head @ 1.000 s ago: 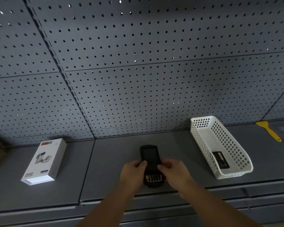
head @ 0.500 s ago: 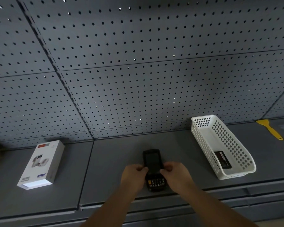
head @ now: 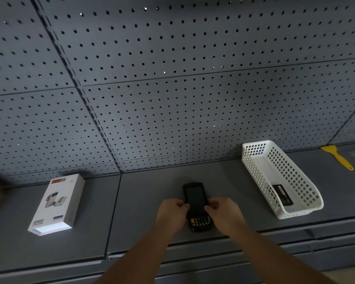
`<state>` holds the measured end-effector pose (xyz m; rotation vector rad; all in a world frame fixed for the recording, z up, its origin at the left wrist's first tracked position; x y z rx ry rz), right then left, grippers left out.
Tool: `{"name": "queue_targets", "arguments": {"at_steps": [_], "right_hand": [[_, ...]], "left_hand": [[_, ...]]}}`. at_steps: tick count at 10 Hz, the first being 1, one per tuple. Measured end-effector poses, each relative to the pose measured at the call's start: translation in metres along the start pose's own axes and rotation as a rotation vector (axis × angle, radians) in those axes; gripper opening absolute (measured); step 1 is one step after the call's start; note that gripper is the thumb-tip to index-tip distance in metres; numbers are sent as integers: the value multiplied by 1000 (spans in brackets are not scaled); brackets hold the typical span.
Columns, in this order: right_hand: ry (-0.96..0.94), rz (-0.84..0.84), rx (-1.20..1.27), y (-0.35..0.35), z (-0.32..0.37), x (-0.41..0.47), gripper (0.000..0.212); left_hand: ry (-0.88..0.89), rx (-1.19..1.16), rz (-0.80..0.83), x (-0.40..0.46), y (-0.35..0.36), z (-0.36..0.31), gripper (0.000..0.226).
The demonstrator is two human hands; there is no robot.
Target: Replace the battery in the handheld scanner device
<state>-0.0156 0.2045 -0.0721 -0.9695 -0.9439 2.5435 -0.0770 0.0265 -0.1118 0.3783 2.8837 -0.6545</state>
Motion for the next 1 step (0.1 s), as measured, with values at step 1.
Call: {"name": "queue_targets", "arguments": {"at_steps": [1], "right_hand": [[11, -32, 24, -4, 4, -9, 36]], "left_hand": [[33, -38, -46, -5, -7, -5, 44]]}}
Point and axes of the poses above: each hand's wrist, its own x-axis towards the middle knuckle, its own y-axis out of the palm, z = x × y, the point moved 3 cm from there along x, towards the middle knuckle, and after that the axes turned 15 degrees about y, right-handed, at the moved point
